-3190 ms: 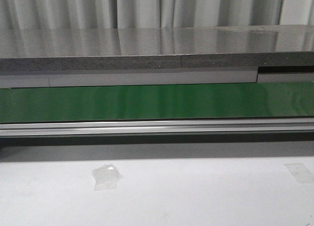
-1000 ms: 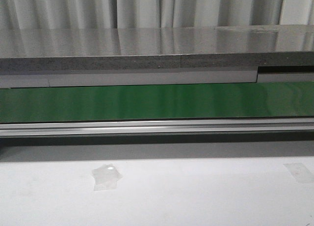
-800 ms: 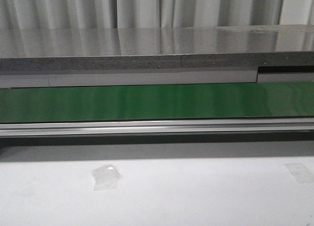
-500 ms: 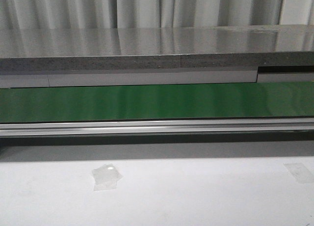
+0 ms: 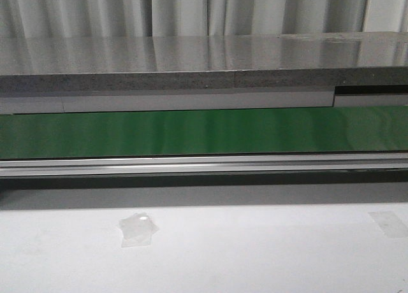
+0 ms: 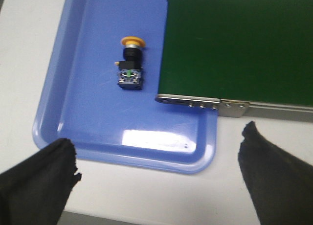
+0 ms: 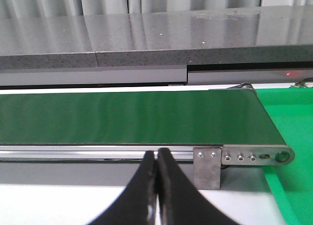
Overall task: Move button from left to right
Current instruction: 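Lower the left gripper and grasp the yellow-capped button switch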
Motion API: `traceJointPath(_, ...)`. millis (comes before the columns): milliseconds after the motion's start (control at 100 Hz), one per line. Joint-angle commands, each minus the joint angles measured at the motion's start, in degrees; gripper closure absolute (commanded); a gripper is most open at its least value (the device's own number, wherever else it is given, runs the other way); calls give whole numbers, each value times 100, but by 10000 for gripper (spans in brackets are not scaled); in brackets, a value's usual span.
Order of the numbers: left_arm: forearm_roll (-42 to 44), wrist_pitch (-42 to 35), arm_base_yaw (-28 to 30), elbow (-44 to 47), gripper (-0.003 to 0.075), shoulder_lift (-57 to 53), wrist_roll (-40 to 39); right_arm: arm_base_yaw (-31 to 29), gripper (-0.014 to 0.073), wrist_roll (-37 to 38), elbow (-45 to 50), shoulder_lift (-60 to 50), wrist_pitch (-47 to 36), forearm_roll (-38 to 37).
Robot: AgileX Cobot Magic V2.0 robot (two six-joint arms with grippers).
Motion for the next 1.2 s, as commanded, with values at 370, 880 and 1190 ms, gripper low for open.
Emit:
traceJointPath(370, -630, -796, 1561, -1200, 103, 1926, 578, 9, 666, -27, -87, -101, -483, -57)
traceJointPath(880, -1412, -938, 1621, -2520, 102, 4306, 1427, 9, 666, -27, -87, -101, -483, -57)
traceJointPath(1190, -1370, -1315, 1621, -2523, 102, 4534, 1427, 9, 666, -27, -87, -101, -483, -57)
